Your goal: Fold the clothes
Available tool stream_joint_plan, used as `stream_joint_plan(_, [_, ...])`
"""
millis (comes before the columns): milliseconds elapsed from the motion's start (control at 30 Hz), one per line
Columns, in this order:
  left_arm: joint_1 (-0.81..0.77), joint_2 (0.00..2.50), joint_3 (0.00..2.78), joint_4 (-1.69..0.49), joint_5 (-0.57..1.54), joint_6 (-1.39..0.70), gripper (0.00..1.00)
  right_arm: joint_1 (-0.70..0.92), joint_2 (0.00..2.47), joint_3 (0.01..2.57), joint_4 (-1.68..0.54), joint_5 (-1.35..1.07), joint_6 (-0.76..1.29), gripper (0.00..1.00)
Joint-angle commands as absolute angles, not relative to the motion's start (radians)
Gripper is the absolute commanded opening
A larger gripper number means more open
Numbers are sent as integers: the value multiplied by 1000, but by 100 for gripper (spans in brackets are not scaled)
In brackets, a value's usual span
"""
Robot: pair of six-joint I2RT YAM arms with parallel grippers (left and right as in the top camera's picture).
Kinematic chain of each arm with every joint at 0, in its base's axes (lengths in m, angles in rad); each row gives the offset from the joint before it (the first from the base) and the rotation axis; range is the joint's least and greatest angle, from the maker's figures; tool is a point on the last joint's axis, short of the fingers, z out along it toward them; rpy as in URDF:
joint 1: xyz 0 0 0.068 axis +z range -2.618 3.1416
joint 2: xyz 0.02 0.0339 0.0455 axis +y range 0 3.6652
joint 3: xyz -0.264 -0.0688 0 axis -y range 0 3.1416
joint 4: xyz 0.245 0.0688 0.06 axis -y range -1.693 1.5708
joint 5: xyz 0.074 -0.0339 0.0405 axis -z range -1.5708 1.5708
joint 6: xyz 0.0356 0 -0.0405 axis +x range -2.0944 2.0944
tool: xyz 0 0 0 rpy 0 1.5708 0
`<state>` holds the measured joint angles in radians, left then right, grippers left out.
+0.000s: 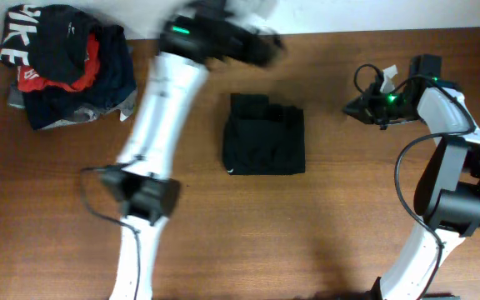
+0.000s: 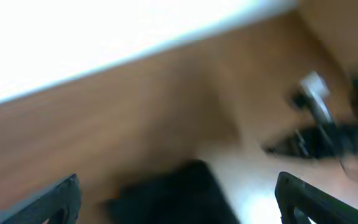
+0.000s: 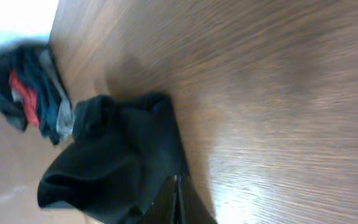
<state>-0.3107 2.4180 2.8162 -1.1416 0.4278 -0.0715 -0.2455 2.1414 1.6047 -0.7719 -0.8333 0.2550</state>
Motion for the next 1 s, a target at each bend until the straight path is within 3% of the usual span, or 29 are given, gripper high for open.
stream_joint_plan(0, [-169,2350,2857,-1150,508,-153,99,-154,2115,1622,-774,-920,47,10])
stream_joint_plan(133, [-66,2350,2841,-1223,519,-135,99,-48,2115,1622,-791,-912,-169,28])
stream_joint_plan(233, [-25,2350,2827,-1272,519,-84,99,20,2115,1622,-796,-902,-267,48])
stream_joint_plan(367, [-12,2350,2817,-1313,514,-15,99,79,2115,1622,-775,-875,-278,55])
stream_joint_plan(600, [-12,2350,2816,-1325,467,-2,99,118,2115,1622,-779,-879,-264,55])
stream_joint_plan(733, [-12,2350,2816,-1326,467,-2,99,130,2115,1622,-839,-857,-262,43])
stream_joint_plan(867, [-12,2350,2816,-1333,467,-2,99,126,2115,1622,-958,-613,-154,32])
stream_joint_plan(967, [-12,2350,2816,-1342,467,-2,99,120,2115,1622,-1015,-504,-74,30])
